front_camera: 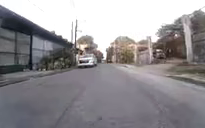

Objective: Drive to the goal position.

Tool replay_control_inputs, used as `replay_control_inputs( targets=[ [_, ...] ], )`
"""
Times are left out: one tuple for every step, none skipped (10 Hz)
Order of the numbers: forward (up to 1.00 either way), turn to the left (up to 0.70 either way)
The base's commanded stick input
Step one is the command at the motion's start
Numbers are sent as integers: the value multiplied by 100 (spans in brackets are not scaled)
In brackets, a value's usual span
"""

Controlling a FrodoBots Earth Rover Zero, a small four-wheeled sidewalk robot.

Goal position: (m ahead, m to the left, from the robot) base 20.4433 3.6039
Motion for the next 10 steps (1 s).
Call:
replay_control_inputs(
  targets=[
    [100,-35],
    [100,-35],
    [100,-26],
    [100,5],
    [100,5],
    [100,5],
    [100,5],
    [100,5],
    [100,5],
    [100,5]
  ],
)
